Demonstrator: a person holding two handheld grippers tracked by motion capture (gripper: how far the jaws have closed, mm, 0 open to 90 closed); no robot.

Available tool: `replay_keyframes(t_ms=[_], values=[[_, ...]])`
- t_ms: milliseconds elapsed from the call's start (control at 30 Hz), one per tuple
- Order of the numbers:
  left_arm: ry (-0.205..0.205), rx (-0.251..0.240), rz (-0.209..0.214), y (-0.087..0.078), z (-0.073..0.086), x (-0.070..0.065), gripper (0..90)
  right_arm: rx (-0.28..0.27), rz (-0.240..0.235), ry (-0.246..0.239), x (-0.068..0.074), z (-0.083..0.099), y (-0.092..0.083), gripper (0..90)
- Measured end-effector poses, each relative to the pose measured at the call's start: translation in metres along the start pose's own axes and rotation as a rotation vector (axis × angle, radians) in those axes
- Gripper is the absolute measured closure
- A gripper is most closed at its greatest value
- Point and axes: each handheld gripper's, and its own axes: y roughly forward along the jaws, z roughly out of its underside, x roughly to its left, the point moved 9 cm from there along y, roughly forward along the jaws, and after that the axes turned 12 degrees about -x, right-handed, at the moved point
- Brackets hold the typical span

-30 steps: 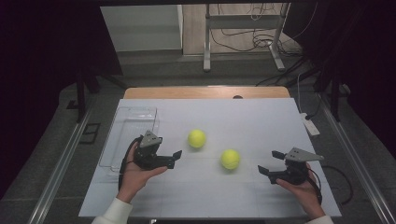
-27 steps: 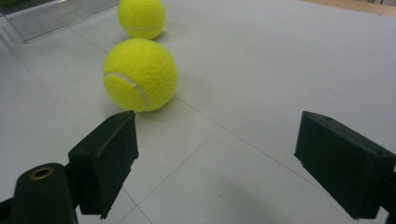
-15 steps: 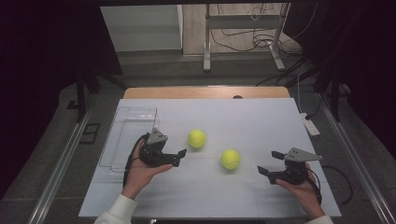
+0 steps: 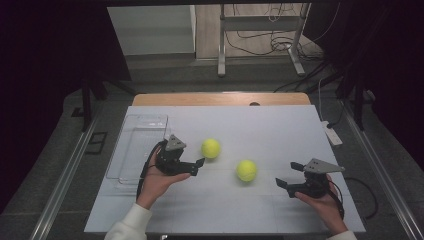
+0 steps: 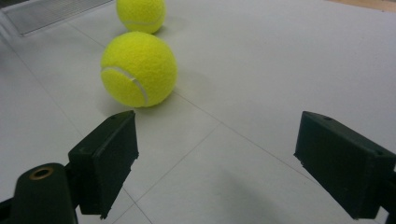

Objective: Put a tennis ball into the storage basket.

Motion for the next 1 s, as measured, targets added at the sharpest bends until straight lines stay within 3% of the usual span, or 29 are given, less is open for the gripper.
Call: replay_keyframes(t_ms=[1000], values=[[0.007,0.051,0.044,0.03,-0.011,-0.001,9.0,0.021,0.0,-0.01,0.0,0.004,0.001,13.7]])
